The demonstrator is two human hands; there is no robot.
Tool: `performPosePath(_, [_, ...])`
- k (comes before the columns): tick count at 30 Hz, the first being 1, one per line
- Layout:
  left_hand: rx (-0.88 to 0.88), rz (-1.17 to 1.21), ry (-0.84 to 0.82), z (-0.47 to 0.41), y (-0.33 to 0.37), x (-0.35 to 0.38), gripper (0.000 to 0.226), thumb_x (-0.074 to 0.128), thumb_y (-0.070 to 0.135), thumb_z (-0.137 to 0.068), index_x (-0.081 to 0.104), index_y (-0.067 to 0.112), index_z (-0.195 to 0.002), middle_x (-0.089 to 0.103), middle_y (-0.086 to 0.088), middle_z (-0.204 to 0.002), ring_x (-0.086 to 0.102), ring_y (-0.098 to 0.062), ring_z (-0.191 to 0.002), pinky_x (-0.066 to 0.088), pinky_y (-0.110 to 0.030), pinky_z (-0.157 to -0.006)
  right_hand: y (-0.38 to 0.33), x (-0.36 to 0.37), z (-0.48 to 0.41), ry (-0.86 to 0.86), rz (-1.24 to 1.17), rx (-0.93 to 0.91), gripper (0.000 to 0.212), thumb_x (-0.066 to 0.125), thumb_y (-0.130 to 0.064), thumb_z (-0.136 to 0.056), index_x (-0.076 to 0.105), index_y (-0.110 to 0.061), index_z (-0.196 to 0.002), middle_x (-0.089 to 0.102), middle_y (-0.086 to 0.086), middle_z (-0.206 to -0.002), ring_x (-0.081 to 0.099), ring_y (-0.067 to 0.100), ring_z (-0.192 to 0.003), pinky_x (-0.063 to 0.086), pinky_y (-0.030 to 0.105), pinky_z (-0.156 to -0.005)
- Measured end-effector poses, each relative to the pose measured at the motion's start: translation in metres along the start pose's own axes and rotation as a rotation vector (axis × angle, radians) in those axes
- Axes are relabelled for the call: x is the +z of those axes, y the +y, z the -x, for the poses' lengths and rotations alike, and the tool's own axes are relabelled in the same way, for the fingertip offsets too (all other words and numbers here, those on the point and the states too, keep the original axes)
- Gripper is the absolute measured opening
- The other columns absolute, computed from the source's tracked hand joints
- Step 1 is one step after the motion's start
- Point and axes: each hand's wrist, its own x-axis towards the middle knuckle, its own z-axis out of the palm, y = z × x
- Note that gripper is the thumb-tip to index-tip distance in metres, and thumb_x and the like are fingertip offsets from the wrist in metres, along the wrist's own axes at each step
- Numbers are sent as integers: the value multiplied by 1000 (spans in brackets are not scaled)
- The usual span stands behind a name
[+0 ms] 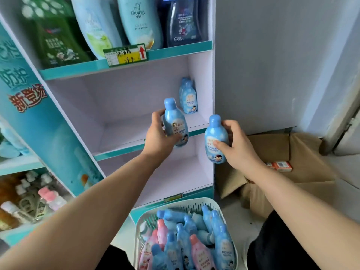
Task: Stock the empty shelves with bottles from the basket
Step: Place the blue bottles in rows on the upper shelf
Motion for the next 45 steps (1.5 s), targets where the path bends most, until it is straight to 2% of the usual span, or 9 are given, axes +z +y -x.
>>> performPosePath(5, [-3,-46,81,-65,6,20,76,78,1,-69,38,28,-128,55,0,-120,61,-22,-103,57,-39,-80,23,-1,-29,23,-19,18,47,68,-12,-85,45,-25,-124,55,-3,-123,55,17,-110,48,42,-96])
performPosePath(10, [-44,-144,15,-112,-8,46,72,76,0,-74,37,26,-127,57,1,-111,61,-21,-98,56,-35,-79,49,2,-42,27,-108,26,48,68,-11,-84,45,-38,-116,58,-6,-121,56,15,-111,47,38,-97])
performPosePath(15, [-51,-199,-26,-137,-23,69,71,74,-1,-76,37,27,-130,56,2,-107,61,-22,-97,55,-32,-78,68,0,-53,27,-170,45,47,68,-13,-85,46,-38,-118,58,-6,-121,57,15,-111,48,41,-97])
performPosePath(21, [-54,-178,4,-155,-31,84,74,66,-4,-80,34,29,-137,56,1,-116,59,-18,-96,46,-16,-65,71,2,-63,5,-224,16,46,66,-13,-87,46,-34,-122,57,-6,-122,55,13,-112,47,27,-92])
performPosePath(29, [-28,-191,58,-169,-35,101,77,69,-3,-80,33,28,-140,43,-4,-133,54,-21,-110,49,-34,-98,75,-2,-62,-16,-291,20,43,66,-22,-87,46,-33,-124,58,-8,-120,57,7,-109,49,21,-87])
performPosePath(34, [-62,-162,62,-166,-34,98,80,68,-6,-79,30,25,-142,41,-5,-134,51,-19,-115,48,-36,-100,70,-4,-61,-3,-283,54,44,65,-18,-88,45,-39,-121,57,-13,-119,56,-1,-107,48,8,-78])
performPosePath(37, [-56,-179,108,-159,-27,88,73,66,-1,-83,29,20,-142,38,-5,-137,48,-18,-116,44,-32,-102,64,2,-60,5,-260,63,45,65,-15,-88,45,-40,-120,57,-13,-120,55,1,-109,47,8,-78])
performPosePath(41, [54,-135,89,-133,-11,72,47,67,5,-83,50,13,-126,54,-2,-114,52,-10,-95,46,-23,-90,50,10,-60,27,-222,29,49,65,-10,-87,46,-42,-118,54,-10,-122,54,4,-111,42,17,-87])
performPosePath(45, [-6,35,-239,-110,8,51,15,64,12,-89,68,10,-104,68,3,-89,59,10,-67,41,-3,-63,28,17,-67,21,-212,26,46,62,-8,-88,48,-34,-123,48,-3,-125,52,6,-108,44,15,-85])
